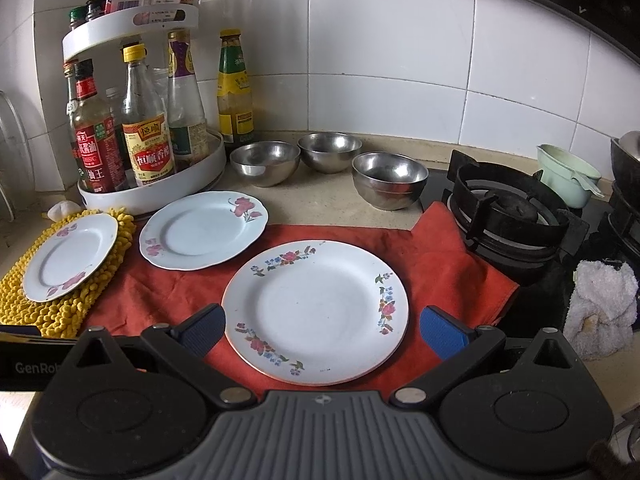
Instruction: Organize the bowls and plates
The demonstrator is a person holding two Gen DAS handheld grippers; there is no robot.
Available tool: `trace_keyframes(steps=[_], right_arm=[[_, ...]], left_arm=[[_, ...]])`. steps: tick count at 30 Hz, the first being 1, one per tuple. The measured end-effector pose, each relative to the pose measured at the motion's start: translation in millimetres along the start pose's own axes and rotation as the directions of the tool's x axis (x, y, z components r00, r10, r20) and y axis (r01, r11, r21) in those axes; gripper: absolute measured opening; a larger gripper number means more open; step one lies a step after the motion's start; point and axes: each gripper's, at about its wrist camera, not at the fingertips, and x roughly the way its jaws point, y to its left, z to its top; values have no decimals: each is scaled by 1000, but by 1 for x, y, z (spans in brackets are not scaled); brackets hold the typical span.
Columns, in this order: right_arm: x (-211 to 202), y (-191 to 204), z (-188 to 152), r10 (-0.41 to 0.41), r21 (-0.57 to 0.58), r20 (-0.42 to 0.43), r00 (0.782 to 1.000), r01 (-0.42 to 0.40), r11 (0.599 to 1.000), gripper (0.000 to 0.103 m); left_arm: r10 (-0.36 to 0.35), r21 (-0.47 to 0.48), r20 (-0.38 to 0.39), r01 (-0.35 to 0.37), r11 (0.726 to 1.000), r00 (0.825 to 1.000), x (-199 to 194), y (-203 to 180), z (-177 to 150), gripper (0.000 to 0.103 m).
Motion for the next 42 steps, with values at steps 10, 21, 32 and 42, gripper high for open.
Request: trace_keyframes(steps=[10,21,32,42], right_arm=[[2,0,3,-33,6,-10,999,33,999,101],[11,-15,5,-88,12,-65,994,89,996,100],[48,-40,21,-84,22,-100,991,86,996,100],[84,-55,28,-61,25,-147,987,66,998,100]], left_arm=[[-7,54,10,7,999,1000,5,-7,6,102],[-44,103,-47,48,994,998,26,-31,14,103],[-36,122,-99,48,991,994,54,-56,32,103],[-27,163,-147,52,985,989,79,-77,43,103]])
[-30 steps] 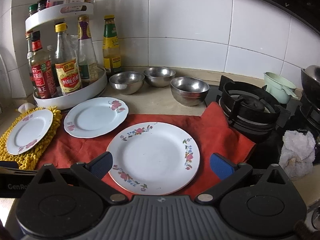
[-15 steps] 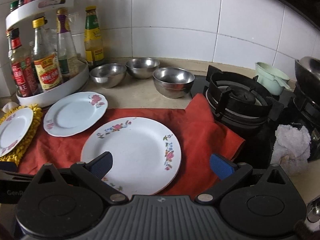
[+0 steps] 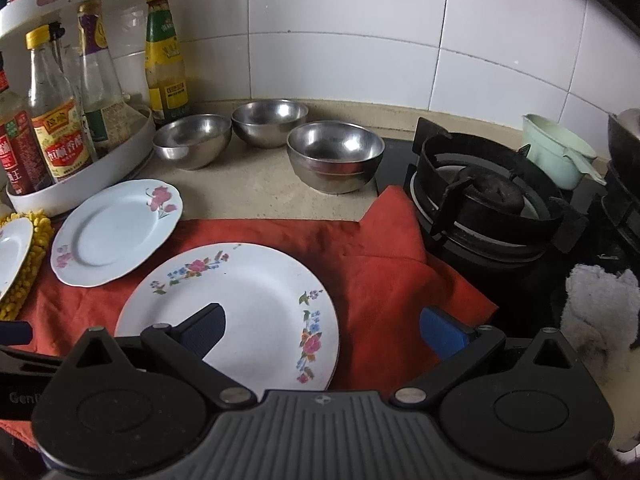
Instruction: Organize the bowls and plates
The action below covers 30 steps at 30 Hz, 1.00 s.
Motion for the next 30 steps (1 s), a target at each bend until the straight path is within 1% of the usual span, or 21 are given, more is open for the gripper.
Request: trace_keyframes(steps=[8,13,20,26,30], right_arm=[[24,-10,5,21,0,-42,999,-21,1000,100],[35,-16,6,53,-15,-63,997,-54,998,100],[46,-23,7,99,-38,-73,992,-102,994,99],[50,-28,9,127,-47,-79,989,-131,990,99],[50,-30,8,153,-56,-72,986,-157,986,95]], left_arm=[[-17,32,-37,18,999,999,18,-13,9,102],[-33,47,-45,35,998,998,26,-16,11,102],[-52,34,-65,55,998,997,35,-16,14,101],[-50,38,-54,53,998,997,37,-20,17,101],[-70,29,-56,72,997,996,38,-21,18,100]])
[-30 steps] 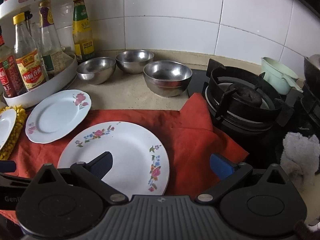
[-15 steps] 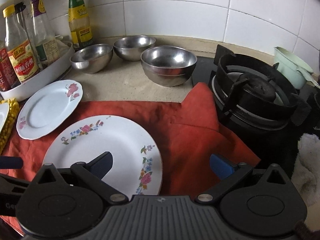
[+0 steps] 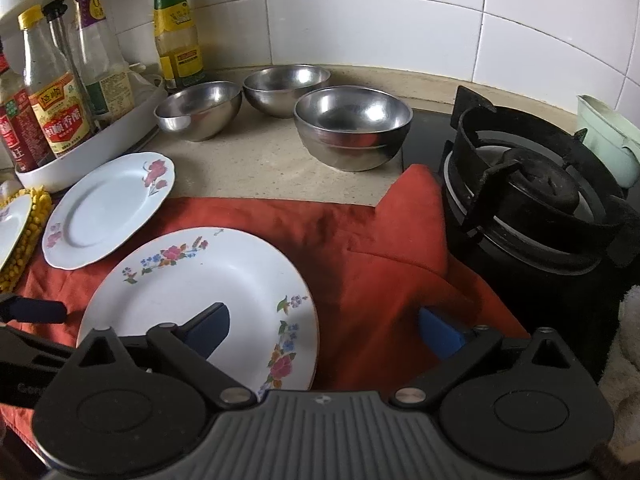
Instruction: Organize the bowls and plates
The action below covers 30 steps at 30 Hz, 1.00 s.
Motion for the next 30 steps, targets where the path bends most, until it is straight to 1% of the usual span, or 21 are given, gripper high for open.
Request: trace_keyframes(steps=[2,6,11,15,16,17,20,22,23,24,25,26,27,29,30], right_arm=[[-2,-2,1,13,-3,2,1000,-13,1000,92],[-9,-7,4,37,-6,7,999,-37,999,83],[-13,-3,3,64,-34,9,998,-64,997,82],[-15,3,1,125,-56,15,992,-124,991,82],[-12,5,0,134,-65,1,991,-134,989,82],[-9,5,-1,143,-59,-13,990,-144,988,79],[1,-2,-2,192,7,-62,979,-192,981,77],[4,-4,-3,207,17,-66,976,-206,978,76],[5,-5,-3,222,17,-67,973,-221,975,72],[5,-5,-3,240,22,-72,968,-239,971,62],[7,-5,-3,255,33,-84,963,-253,967,60],[8,-5,-3,256,37,-88,963,-254,967,58],[9,-6,-4,253,34,-90,963,-251,967,54],[8,-10,-3,257,51,-92,962,-253,966,52],[8,-11,-3,263,58,-93,960,-259,964,51]], left_arm=[[-10,-11,-3,10,1000,1000,1,1,1,100],[-7,-21,-2,7,1000,1000,1,0,1,100],[-4,-28,-3,4,1000,1000,2,0,1,100],[-4,-34,-2,4,999,1000,3,0,0,100],[2,-37,4,-1,999,1000,2,1,0,100],[-1,-42,3,2,999,1000,3,2,1,100],[-4,-39,4,4,999,1000,3,2,1,101],[-10,-33,4,11,999,1000,3,2,2,101],[-15,-28,5,16,999,1000,3,2,2,101],[-18,-22,7,18,1000,1000,3,2,1,101],[-24,-11,12,24,1000,1000,3,2,1,101],[-30,2,18,30,1000,999,3,3,0,101],[-36,13,22,36,999,999,3,2,-1,101],[-55,37,23,54,998,998,3,1,-1,101],[-60,50,24,59,997,998,3,-2,-1,99]])
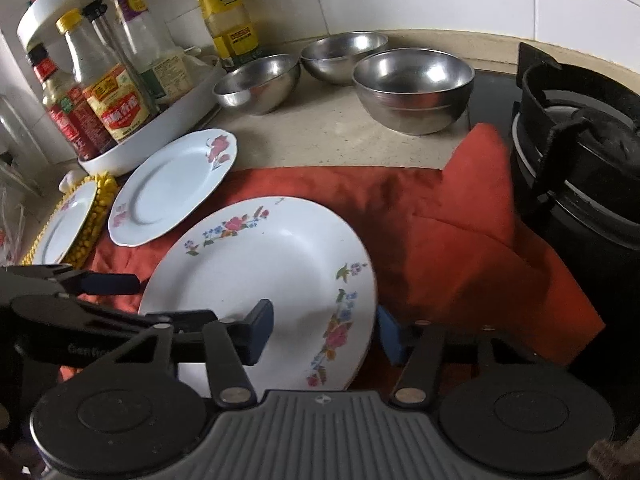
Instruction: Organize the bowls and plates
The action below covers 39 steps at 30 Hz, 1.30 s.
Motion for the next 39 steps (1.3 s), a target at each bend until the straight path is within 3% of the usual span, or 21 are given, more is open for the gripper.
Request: trace_keyframes(steps=[3,11,20,23,25,34,39], right_arm=[[1,-3,2,21,3,-4,1000,-21,1000,50],[-2,-3,5,75,2,-32,997,-75,997,48],[9,6,15,136,-68,-101,986,-143,987,48],[13,3,19,148,-91,-123,981,-159,983,48],[11,3,25,150,-123,-95,984,-161,979,48],[30,35,69,169,-247,-10,986,-166,955,48],[53,57,93,187,-259,3,982,-180,949,48]], left_arm=[[-31,23,12,30,999,999,-1,-6,3,89],[-82,-56,15,83,995,997,-21,8,0,90],[-61,-114,-33,57,992,998,-21,17,-9,90],[-45,-142,-13,43,989,999,-24,25,-8,89],[-13,-157,10,14,987,1000,-28,29,-6,90],[73,-360,46,-51,932,996,-35,88,11,91],[49,-405,33,-32,914,998,-22,112,24,91]])
